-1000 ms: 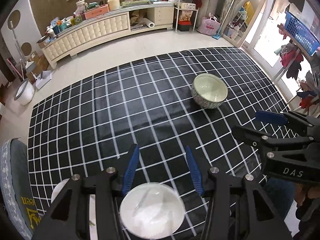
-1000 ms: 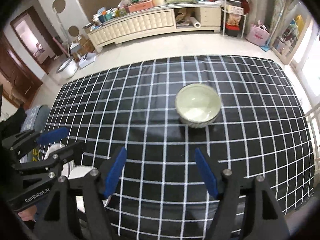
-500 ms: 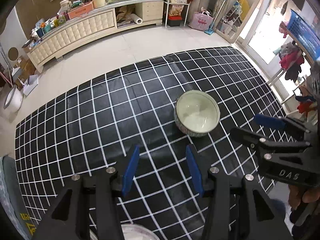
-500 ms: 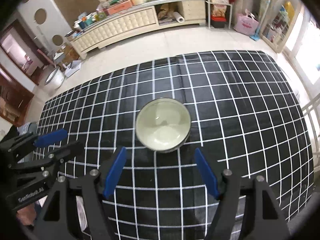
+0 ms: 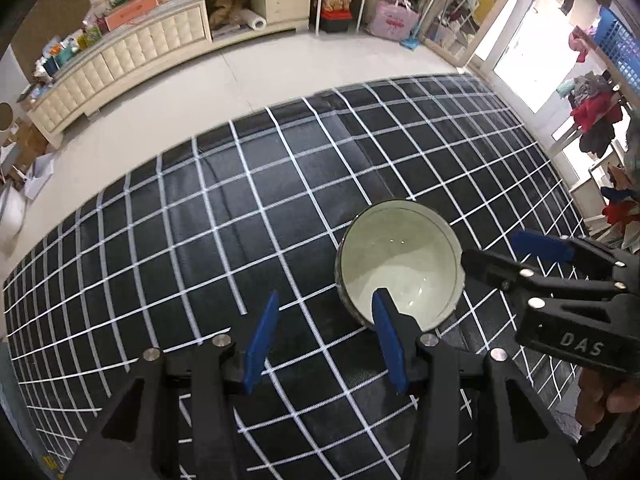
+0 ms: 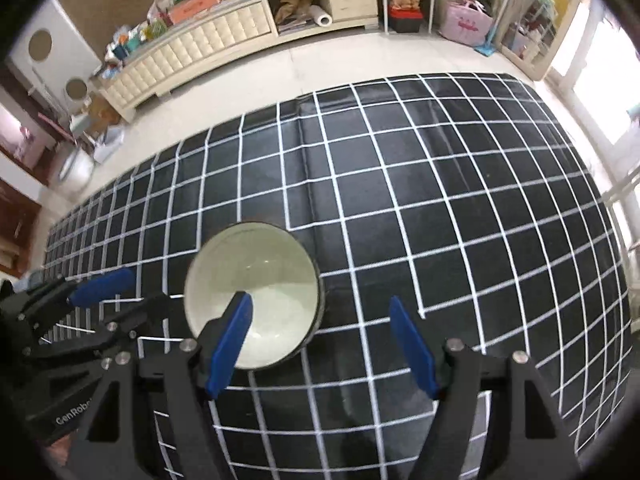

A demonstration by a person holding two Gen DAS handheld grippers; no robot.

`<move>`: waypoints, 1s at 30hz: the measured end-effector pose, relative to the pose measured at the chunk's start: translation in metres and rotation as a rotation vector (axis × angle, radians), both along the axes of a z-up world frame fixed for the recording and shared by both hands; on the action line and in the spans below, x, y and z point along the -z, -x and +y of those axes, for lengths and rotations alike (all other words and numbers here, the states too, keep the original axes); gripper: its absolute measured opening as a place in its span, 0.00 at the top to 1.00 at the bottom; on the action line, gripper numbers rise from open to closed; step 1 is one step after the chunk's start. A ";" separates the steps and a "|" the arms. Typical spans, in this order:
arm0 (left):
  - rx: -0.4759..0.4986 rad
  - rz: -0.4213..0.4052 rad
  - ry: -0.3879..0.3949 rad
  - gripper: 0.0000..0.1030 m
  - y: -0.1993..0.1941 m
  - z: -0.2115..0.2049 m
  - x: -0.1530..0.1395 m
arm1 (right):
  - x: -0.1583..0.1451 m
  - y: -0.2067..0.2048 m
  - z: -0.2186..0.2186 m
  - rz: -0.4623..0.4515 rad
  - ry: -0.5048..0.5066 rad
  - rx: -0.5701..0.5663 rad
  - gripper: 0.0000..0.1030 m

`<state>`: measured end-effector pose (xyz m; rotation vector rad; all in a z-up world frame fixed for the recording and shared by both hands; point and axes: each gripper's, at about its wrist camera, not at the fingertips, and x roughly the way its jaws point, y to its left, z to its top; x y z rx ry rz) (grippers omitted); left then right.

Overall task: Organize plates and bowls
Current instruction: 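Reach the left tool to the green-patterned bowl and grip its rim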

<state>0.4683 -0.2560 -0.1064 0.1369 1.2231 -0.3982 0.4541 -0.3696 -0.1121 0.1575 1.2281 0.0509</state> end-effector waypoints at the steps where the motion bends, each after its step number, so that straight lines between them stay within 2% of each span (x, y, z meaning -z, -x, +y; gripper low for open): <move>1: -0.001 0.004 0.002 0.55 -0.002 -0.001 0.003 | 0.003 -0.001 0.000 0.006 -0.003 -0.004 0.27; 5: 0.014 -0.003 -0.014 0.55 -0.008 -0.008 0.016 | 0.017 -0.007 0.001 0.026 -0.002 -0.024 0.28; 7: 0.016 -0.001 -0.017 0.55 -0.010 -0.011 0.021 | 0.023 -0.009 0.003 0.034 -0.003 -0.040 0.37; 8: 0.019 0.002 -0.018 0.55 -0.010 -0.012 0.023 | 0.025 -0.009 0.003 0.037 -0.006 -0.045 0.47; 9: 0.026 0.007 -0.021 0.57 -0.011 -0.015 0.026 | 0.027 -0.010 0.002 0.037 -0.010 -0.047 0.53; 10: 0.035 0.007 -0.026 0.60 -0.012 -0.016 0.028 | 0.029 -0.011 0.003 0.036 -0.008 -0.043 0.54; 12: 0.049 0.015 -0.038 0.79 -0.014 -0.021 0.032 | 0.031 -0.013 0.003 0.037 -0.013 -0.044 0.57; 15: 0.061 0.043 -0.040 0.85 -0.019 -0.027 0.042 | 0.039 -0.015 0.003 0.067 -0.039 -0.050 0.62; 19: 0.073 0.055 -0.050 0.86 -0.020 -0.032 0.049 | 0.048 -0.017 0.001 0.089 -0.011 -0.051 0.69; 23: 0.092 0.055 -0.066 0.86 -0.022 -0.039 0.055 | 0.052 -0.015 0.000 0.084 -0.059 -0.067 0.81; 27: 0.108 0.040 -0.096 0.88 -0.023 -0.044 0.059 | 0.050 -0.012 0.000 0.064 -0.051 -0.081 0.81; 30: 0.095 0.041 -0.085 0.88 -0.023 -0.044 0.060 | 0.051 -0.010 -0.004 0.058 -0.066 -0.082 0.82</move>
